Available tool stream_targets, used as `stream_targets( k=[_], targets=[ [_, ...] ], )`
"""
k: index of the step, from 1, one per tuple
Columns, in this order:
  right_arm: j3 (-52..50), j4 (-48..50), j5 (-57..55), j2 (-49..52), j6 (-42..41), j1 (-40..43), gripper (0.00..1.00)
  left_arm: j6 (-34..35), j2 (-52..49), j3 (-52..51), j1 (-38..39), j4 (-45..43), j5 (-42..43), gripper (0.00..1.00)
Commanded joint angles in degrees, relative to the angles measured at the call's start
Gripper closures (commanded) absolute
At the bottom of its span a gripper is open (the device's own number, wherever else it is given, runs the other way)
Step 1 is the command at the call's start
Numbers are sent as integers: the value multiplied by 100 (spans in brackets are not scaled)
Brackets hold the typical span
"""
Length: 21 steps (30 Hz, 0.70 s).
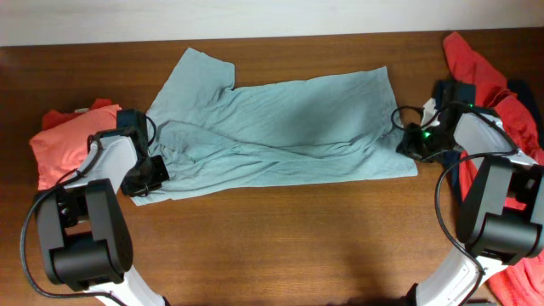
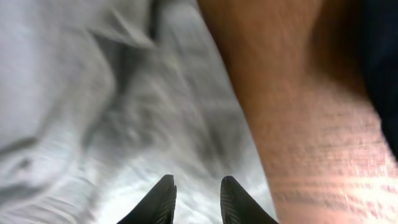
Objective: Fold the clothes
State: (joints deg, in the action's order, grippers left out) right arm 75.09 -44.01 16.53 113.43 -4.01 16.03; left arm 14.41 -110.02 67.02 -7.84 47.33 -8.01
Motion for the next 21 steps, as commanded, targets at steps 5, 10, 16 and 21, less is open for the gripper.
stream_targets(
  k=[5, 10, 16, 21],
  targets=[
    [-833, 61, -472, -44, 79, -31, 71, 55, -527, -409, -96, -37, -162, 85],
    [-1327, 221, -765, -44, 76, -24, 75, 52, -527, -409, -96, -31, -164, 85],
    [-1357, -511, -2044, -44, -715, -13, 76, 52, -527, -409, -96, 109, -234, 85],
    [-1360, -1005, -2524, -44, -1010, -15, 76, 57, -527, -409, -96, 468, -326, 85]
  ],
)
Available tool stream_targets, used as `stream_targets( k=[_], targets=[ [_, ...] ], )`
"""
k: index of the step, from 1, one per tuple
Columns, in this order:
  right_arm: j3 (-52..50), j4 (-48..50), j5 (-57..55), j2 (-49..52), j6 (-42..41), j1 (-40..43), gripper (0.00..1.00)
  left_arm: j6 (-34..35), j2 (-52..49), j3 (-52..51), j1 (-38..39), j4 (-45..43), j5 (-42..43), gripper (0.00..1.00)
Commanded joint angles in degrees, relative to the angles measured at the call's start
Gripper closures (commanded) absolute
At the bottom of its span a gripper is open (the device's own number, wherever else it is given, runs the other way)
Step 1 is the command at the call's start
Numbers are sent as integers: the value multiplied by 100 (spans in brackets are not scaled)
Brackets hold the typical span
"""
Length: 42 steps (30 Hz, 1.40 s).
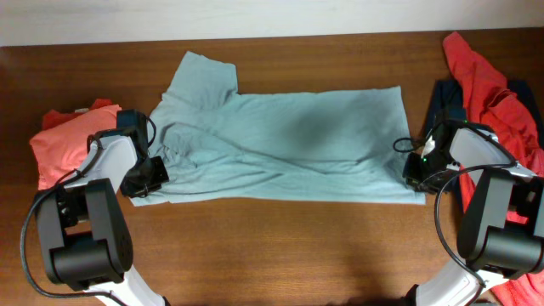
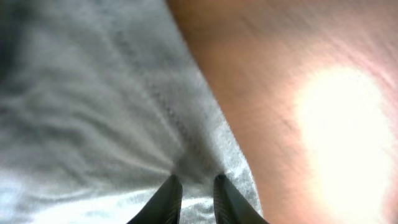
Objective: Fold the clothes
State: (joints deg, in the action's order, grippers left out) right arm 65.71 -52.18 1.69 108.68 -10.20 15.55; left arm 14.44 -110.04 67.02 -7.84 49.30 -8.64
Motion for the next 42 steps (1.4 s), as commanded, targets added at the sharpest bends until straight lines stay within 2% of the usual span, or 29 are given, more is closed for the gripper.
stream_targets(
  k=[1, 9, 16, 22, 25, 29, 32, 39, 42],
  targets=[
    [-422, -293, -1036, 431, -389, 33, 76, 57, -525, -409, -96, 339, -310, 85],
    [-444, -601, -1034, 431, -391, 33, 75, 404, -525, -409, -98, 1019, -330, 88],
    [-444, -638, -1027, 431, -428, 26, 76, 568, -407, -339, -160, 1058, -278, 89],
    [-444, -586, -981, 431, -428, 22, 76, 238, 439, 107, 66, 1049, 380, 88],
    [-444, -564, -925, 431, -426, 22, 76, 168, 1182, 387, 341, 988, 393, 80],
    [-444, -529, -857, 431, -424, 22, 76, -793, 1880, 479, 796, 544, 1220, 74],
    [-444, -505, -824, 431, -424, 22, 75, -1322, 2070, 479, 1305, 273, 1495, 69],
    [-444, -485, -807, 428, -424, 22, 76, -2347, 1762, 470, 2734, -186, 1703, 70],
    [-444, -476, -793, 431, -422, 22, 76, -2861, 1469, 470, 3386, -323, 1628, 65]
  ],
)
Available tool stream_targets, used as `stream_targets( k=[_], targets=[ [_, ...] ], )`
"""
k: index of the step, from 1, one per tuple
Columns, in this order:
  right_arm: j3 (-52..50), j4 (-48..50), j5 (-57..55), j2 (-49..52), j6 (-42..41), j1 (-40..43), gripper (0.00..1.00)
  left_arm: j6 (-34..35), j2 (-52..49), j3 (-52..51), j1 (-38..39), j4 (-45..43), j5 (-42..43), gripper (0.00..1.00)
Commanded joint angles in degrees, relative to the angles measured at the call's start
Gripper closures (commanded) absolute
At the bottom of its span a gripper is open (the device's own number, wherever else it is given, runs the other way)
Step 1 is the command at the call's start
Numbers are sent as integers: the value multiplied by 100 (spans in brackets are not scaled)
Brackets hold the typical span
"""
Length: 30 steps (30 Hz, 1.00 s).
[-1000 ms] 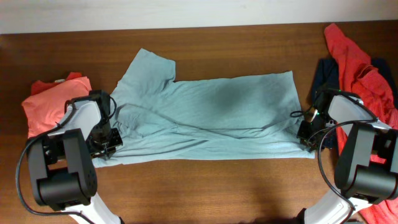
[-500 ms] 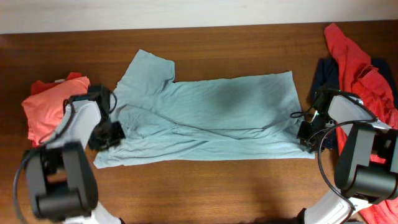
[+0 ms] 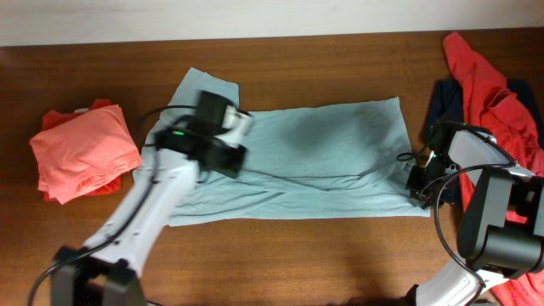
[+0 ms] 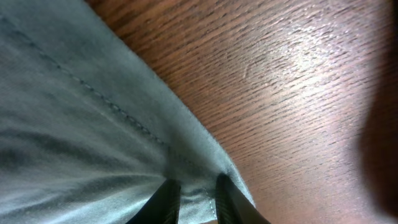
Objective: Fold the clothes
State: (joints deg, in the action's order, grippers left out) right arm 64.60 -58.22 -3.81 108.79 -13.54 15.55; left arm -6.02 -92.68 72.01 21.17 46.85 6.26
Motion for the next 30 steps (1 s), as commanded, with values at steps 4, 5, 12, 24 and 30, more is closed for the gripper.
stream_targets(
  k=[4, 5, 12, 24, 30],
  targets=[
    [-332, 140, -240, 420, -87, 22, 76, -1405, -789, -28, 1222, -557, 146, 61],
    [-332, 142, -240, 420, -87, 22, 76, -1587, -903, -28, 1351, -678, 146, 61],
    [-332, 149, -240, 420, -87, 22, 75, -2577, -1491, -28, 2022, -1182, 142, 62],
    [-332, 164, -223, 420, -87, 22, 76, -2706, -1799, -28, 2199, -1897, 240, 63],
    [-332, 162, -221, 420, -87, 22, 75, -2704, -2035, -28, 2199, -1871, 284, 67]
  ],
)
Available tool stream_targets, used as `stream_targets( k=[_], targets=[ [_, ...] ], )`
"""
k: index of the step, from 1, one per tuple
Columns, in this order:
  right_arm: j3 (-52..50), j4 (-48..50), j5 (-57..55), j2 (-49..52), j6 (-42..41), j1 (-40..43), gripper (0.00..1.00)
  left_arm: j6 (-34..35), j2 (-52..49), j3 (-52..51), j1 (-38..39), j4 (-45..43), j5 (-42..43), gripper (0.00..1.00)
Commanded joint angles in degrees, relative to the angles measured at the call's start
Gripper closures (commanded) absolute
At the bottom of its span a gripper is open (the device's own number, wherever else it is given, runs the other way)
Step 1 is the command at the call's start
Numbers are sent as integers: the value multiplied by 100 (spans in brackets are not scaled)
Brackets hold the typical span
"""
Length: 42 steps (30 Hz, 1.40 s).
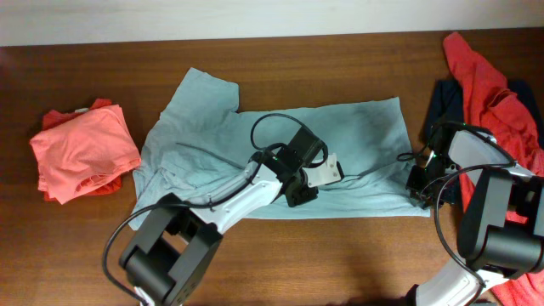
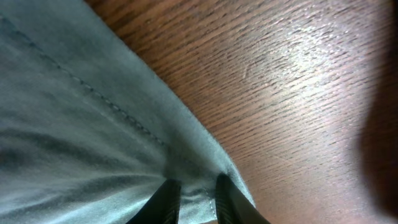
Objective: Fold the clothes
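Observation:
A light grey-blue T-shirt (image 1: 280, 144) lies spread across the table, its sleeve at the upper left. My right gripper (image 2: 194, 183) is shut on the shirt's lower right hem corner (image 2: 205, 168), with cloth pinched between the two dark fingers; in the overhead view this right gripper (image 1: 416, 189) sits low at that corner. My left gripper (image 1: 304, 180) reaches across to the middle of the shirt, just above the bottom hem. How its jaws stand does not show from above. A fold line runs across the shirt's lower half.
A folded orange garment (image 1: 81, 153) lies at the left end of the table. A heap of red clothes (image 1: 489, 81) and a dark garment (image 1: 446, 98) is piled at the right, close behind my right arm. Bare wood (image 1: 357, 255) lies in front of the shirt.
My left gripper has moved from the shirt's upper left, near the sleeve, to the shirt's middle by the bottom hem. The right gripper has stayed shut on the corner.
At first the shirt lay rumpled, my left gripper at its lower left corner and my right at its right edge. Then the right side lay stretched flatter. Later the left gripper was off that corner, over the upper left, and now it is at the middle.

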State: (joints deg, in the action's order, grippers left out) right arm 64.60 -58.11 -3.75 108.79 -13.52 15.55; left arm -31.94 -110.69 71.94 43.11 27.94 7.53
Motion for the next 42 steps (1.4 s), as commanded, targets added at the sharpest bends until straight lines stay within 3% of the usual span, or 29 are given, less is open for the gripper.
stream_targets(
  k=[1, 6, 10, 17, 25, 29, 33, 39, 42],
  targets=[
    [-332, 153, -227, 420, -90, 22, 75, -111, -234, -22, 4, 24, 162, 67],
    [-332, 155, -227, 420, -90, 22, 75, -114, -236, -22, 2, 13, 168, 67],
    [-332, 153, -227, 420, -90, 22, 76, -114, -234, -22, 2, 11, 168, 80],
    [-332, 155, -229, 420, -90, 22, 75, -109, -234, 31, 2, -15, -138, 91],
    [-332, 157, -229, 420, -90, 22, 76, -83, -234, 527, -236, -153, -474, 94],
    [-332, 157, -229, 420, -90, 22, 76, 251, -249, 531, -481, -774, -931, 92],
    [-332, 155, -229, 420, -90, 22, 76, 323, -249, 531, -651, -887, -929, 51],
    [-332, 155, -227, 420, -90, 22, 76, 457, -251, 531, -691, -136, -933, 51],
    [-332, 155, -229, 420, -90, 22, 75, 748, -251, 531, -693, 407, -957, 61]
  ],
)
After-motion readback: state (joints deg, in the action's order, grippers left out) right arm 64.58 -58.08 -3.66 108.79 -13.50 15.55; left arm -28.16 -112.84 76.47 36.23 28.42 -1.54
